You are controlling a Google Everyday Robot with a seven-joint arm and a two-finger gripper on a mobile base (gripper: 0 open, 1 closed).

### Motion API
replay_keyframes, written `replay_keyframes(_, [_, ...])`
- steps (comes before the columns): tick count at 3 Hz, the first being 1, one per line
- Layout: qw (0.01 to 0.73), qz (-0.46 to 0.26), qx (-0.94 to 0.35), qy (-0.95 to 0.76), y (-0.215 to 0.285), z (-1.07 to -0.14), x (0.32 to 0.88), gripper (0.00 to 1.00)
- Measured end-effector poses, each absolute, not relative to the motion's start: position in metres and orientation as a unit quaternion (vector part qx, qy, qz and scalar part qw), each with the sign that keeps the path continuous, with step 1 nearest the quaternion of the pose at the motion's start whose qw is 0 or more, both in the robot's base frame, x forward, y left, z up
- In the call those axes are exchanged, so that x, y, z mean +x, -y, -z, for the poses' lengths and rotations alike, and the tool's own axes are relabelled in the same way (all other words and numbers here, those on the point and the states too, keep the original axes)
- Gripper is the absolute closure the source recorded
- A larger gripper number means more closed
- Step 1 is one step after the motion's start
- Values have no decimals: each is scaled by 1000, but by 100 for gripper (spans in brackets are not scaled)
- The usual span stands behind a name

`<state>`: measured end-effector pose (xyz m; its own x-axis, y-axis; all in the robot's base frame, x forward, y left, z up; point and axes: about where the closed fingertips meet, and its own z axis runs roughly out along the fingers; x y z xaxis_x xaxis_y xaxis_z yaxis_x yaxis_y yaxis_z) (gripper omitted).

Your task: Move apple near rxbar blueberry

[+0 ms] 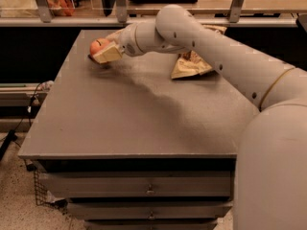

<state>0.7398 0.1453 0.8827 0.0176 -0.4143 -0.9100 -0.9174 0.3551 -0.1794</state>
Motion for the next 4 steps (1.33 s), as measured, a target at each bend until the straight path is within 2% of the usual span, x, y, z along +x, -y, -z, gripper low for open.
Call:
replay_keyframes(3, [518,-233,-475,-672,-127,-874,766,100])
replay_keyframes(4, [514,-236,-468,-678,-120,-870,768,78])
